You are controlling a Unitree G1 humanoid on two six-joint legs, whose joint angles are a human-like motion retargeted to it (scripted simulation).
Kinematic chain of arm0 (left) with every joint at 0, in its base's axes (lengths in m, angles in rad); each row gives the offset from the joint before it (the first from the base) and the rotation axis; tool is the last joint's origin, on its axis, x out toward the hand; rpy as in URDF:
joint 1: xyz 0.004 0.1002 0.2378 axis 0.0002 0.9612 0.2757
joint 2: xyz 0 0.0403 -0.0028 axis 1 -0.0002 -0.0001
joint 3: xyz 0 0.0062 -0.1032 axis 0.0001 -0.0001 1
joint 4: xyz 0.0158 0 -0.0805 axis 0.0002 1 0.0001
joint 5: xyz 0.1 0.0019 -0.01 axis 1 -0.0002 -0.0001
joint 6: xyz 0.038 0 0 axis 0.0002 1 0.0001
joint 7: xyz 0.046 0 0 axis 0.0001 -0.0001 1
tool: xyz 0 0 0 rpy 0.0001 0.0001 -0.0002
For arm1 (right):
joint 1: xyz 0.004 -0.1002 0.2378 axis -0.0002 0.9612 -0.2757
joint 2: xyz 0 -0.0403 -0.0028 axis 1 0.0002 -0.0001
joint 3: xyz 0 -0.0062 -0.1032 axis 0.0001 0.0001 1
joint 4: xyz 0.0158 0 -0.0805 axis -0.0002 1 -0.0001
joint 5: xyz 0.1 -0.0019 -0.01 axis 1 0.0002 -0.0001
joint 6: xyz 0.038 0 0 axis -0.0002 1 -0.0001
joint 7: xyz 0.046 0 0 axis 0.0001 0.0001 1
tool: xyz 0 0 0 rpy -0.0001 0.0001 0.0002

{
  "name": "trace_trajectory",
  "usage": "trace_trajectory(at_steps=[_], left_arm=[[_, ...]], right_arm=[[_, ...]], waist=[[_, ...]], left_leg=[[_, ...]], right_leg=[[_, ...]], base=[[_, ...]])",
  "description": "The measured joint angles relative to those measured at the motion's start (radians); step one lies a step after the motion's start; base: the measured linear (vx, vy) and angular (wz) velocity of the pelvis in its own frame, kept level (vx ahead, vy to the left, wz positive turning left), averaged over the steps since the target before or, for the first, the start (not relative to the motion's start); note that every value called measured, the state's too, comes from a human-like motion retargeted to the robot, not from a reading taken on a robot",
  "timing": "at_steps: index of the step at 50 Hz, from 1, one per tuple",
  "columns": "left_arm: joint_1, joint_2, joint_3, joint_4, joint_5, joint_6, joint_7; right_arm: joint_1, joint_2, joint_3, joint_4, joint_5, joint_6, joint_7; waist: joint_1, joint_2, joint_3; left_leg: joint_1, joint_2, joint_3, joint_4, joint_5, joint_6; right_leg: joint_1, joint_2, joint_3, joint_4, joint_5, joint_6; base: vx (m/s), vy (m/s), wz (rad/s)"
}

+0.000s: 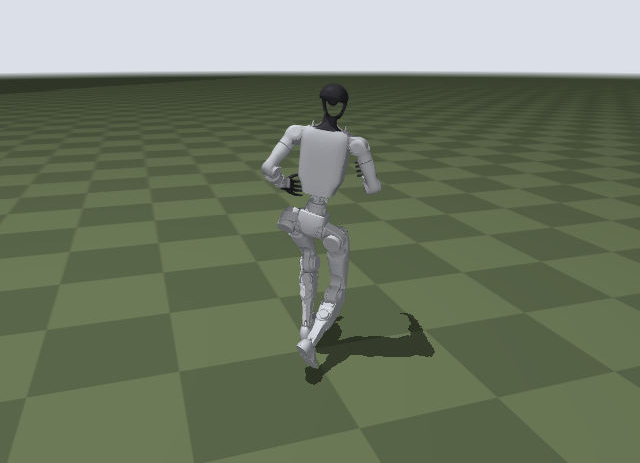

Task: Run

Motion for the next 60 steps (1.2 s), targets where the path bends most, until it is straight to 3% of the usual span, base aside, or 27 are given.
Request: trace_trajectory(at_steps=[4, 8, 10, 13, 18, 20, 23, 26, 28, 30, 32, 37, 41, 45, 47, 50, 52, 55, 60], left_arm=[[-0.065, -0.014, -0.013, 0.029, 0.091, -0.018, 0.097], [-0.321, -0.061, -0.043, 0.163, 0.182, -0.013, 0.263], [-0.435, -0.094, -0.045, 0.195, 0.163, -0.008, 0.305], [-0.526, -0.126, -0.05, 0.142, 0.093, -0.027, 0.294], [-0.559, -0.114, -0.114, -0.01, 0.038, -0.106, 0.191], [-0.553, -0.095, -0.141, -0.058, 0.034, -0.115, 0.152], [-0.527, -0.097, -0.178, -0.08, 0.025, -0.099, 0.123], [-0.493, -0.091, -0.185, -0.008, 0.038, -0.048, 0.135], [-0.476, -0.098, -0.175, 0.08, 0.067, -0.003, 0.158], [-0.45, -0.11, -0.156, 0.155, 0.081, 0.031, 0.164], [-0.384, -0.098, -0.131, 0.165, 0.066, 0.041, 0.136], [-0.163, -0.026, -0.071, 0.082, 0.028, 0.02, 0.032], [-0.06, -0.013, -0.038, 0.048, 0.031, 0.01, 0.04], [-0.079, -0.033, -0.037, 0.057, 0.099, -0.003, 0.129], [-0.187, -0.049, -0.04, 0.098, 0.143, 0.0, 0.21], [-0.384, -0.092, -0.049, 0.158, 0.148, 0.015, 0.294], [-0.478, -0.115, -0.047, 0.141, 0.114, 0.013, 0.297], [-0.564, -0.124, -0.056, 0.068, 0.065, -0.023, 0.253], [-0.598, -0.091, -0.127, -0.056, 0.058, -0.096, 0.134]], right_arm=[[0.045, 0.037, -0.004, 0.067, -0.116, 0.032, -0.02], [0.095, 0.116, 0.001, 0.509, -0.216, 0.102, -0.095], [0.144, 0.145, 0.008, 0.784, -0.224, 0.136, -0.094], [0.272, 0.149, -0.011, 1.061, -0.207, 0.162, -0.051], [0.5, 0.13, -0.091, 1.212, -0.114, 0.167, 0.017], [0.555, 0.126, -0.113, 1.218, -0.084, 0.174, 0.038], [0.565, 0.124, -0.102, 1.204, -0.089, 0.179, 0.033], [0.444, 0.113, -0.061, 1.172, -0.136, 0.182, 0.002], [0.291, 0.107, -0.023, 1.137, -0.163, 0.181, -0.036], [0.128, 0.102, 0.011, 1.055, -0.16, 0.171, -0.078], [0.024, 0.083, 0.026, 0.886, -0.122, 0.144, -0.105], [-0.035, 0.022, 0.031, 0.387, -0.025, 0.059, -0.087], [-0.019, 0.014, 0.011, 0.164, -0.047, 0.025, -0.049], [0.043, 0.052, 0.004, 0.185, -0.146, 0.049, -0.061], [0.076, 0.093, 0.007, 0.341, -0.201, 0.091, -0.088], [0.134, 0.153, 0.024, 0.706, -0.234, 0.146, -0.098], [0.203, 0.165, 0.025, 0.916, -0.232, 0.169, -0.063], [0.33, 0.157, -0.004, 1.106, -0.2, 0.179, -0.008], [0.497, 0.139, -0.082, 1.207, -0.1, 0.189, 0.06]], waist=[[-0.052, -0.008, 0.033], [-0.13, -0.018, 0.051], [-0.174, -0.011, 0.047], [-0.203, 0.06, 0.056], [-0.219, 0.18, 0.035], [-0.2, 0.219, 0.023], [-0.162, 0.23, 0.018], [-0.124, 0.217, 0.037], [-0.096, 0.202, 0.061], [-0.064, 0.18, 0.078], [-0.025, 0.157, 0.08], [0.042, 0.08, 0.037], [0.007, 0.017, 0.01], [-0.052, -0.003, 0.03], [-0.082, -0.002, 0.048], [-0.148, -0.002, 0.046], [-0.187, 0.025, 0.045], [-0.218, 0.103, 0.053], [-0.213, 0.201, 0.025]], left_leg=[[0.009, -0.013, 0.009, 0.242, -0.141, 0.103], [0.044, -0.044, -0.008, 0.306, -0.249, 0.165], [0.121, -0.064, -0.035, 0.249, -0.249, 0.151], [0.305, -0.017, -0.098, 0.165, -0.216, 0.068], [0.464, 0.117, -0.183, 0.18, 0.063, -0.126], [0.464, 0.19, -0.184, 0.3, 0.169, -0.172], [0.441, 0.276, -0.15, 0.552, 0.201, -0.164], [0.363, 0.349, -0.138, 0.805, 0.112, -0.089], [0.266, 0.378, -0.137, 0.921, 0.03, -0.018], [0.146, 0.375, -0.125, 0.944, -0.035, 0.043], [0.046, 0.345, -0.095, 0.849, -0.065, 0.069], [-0.038, 0.182, -0.03, 0.308, -0.055, 0.024], [-0.028, 0.026, -0.011, 0.051, -0.013, 0.016], [-0.023, -0.021, -0.002, 0.252, -0.115, 0.115], [0.0, -0.025, -0.008, 0.32, -0.2, 0.161], [0.068, -0.047, -0.033, 0.298, -0.249, 0.169], [0.177, -0.052, -0.06, 0.232, -0.244, 0.148], [0.355, 0.015, -0.116, 0.147, -0.18, 0.05], [0.461, 0.171, -0.157, 0.245, 0.103, -0.128]], right_leg=[[-0.07, -0.064, 0.001, 0.3, 0.011, -0.062], [-0.301, -0.12, 0.029, 0.529, -0.1, -0.157], [-0.422, -0.142, 0.032, 0.542, -0.157, -0.195], [-0.508, -0.088, -0.035, 0.376, -0.188, -0.212], [-0.509, 0.121, -0.132, -0.106, -0.138, -0.142], [-0.494, 0.204, -0.15, -0.225, -0.121, -0.14], [-0.472, 0.24, -0.169, -0.162, -0.202, -0.212], [-0.428, 0.257, -0.169, -0.045, -0.38, -0.31], [-0.385, 0.266, -0.157, -0.008, -0.487, -0.346], [-0.322, 0.268, -0.133, -0.016, -0.536, -0.344], [-0.239, 0.266, -0.093, -0.063, -0.506, -0.304], [-0.045, 0.18, -0.008, -0.17, -0.235, -0.124], [-0.004, 0.067, 0.023, -0.029, -0.039, -0.024], [-0.046, -0.012, 0.029, 0.287, 0.023, -0.055], [-0.143, -0.043, 0.035, 0.431, -0.007, -0.105], [-0.351, -0.102, 0.04, 0.544, -0.113, -0.183], [-0.453, -0.111, 0.021, 0.488, -0.165, -0.207], [-0.519, -0.039, -0.068, 0.248, -0.183, -0.206], [-0.497, 0.175, -0.144, -0.231, -0.128, -0.135]], base=[[-0.02, 0.08, -0.22], [-0.06, 0.06, 0.15], [-0.02, 0.01, 0.22], [0.08, -0.02, -0.15], [0.06, -0.09, -0.11], [-0.01, -0.07, -0.19], [-0.01, -0.02, -0.05], [-0.02, -0.05, -0.06], [-0.02, -0.03, -0.05], [-0.03, -0.01, -0.27], [0.0, 0.03, -0.47], [0.04, 0.06, -0.31], [0.0, 0.06, 0.23], [-0.02, 0.07, -0.12], [-0.03, 0.06, -0.2], [-0.02, 0.02, 0.13], [0.0, 0.0, 0.0], [0.08, -0.04, -0.23], [0.03, -0.1, -0.25]])
